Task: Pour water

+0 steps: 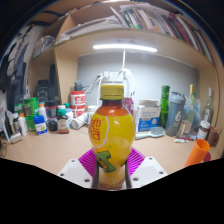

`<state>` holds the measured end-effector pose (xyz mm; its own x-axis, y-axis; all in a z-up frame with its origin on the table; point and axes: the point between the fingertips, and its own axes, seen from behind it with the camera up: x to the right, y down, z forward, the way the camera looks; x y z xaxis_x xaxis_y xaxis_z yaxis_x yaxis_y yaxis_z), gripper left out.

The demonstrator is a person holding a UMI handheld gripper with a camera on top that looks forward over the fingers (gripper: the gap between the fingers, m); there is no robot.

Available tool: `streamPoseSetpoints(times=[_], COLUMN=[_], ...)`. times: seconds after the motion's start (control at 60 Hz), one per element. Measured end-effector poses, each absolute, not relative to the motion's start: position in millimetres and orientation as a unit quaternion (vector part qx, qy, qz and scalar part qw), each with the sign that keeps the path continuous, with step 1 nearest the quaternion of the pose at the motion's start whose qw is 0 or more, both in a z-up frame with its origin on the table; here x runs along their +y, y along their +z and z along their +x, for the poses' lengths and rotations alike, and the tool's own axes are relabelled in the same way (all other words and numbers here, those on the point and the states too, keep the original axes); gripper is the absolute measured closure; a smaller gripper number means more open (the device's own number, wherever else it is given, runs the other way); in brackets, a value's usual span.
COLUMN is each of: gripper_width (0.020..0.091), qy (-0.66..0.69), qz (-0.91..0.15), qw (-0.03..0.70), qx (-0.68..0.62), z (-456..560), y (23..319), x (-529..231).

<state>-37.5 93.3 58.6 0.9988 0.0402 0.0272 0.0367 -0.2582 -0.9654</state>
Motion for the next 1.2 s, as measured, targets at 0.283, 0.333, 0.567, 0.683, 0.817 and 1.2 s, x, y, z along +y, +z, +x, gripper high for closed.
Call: streamPoseSetpoints(times=[0.283,0.333,0.567,0.683,0.817,1.2], gripper_width=[0.0832,0.0796,0.0796,0.0793,0.0795,0.0794], qy=[0.246,0.331,0.622,0.668,0.711,0.618], qz=[-0.790,-0.753,-0.465,-0.403,-0.326,-0.565], qw=[0.537,0.509,0.287,0.240,0.208,0.338], qx=[0.166,0.252,0.561,0.578,0.588,0.430], z=[-6,12,89,98,113,100], y=[120,141,177,193,221,225], x=[89,87,79,77,78,64])
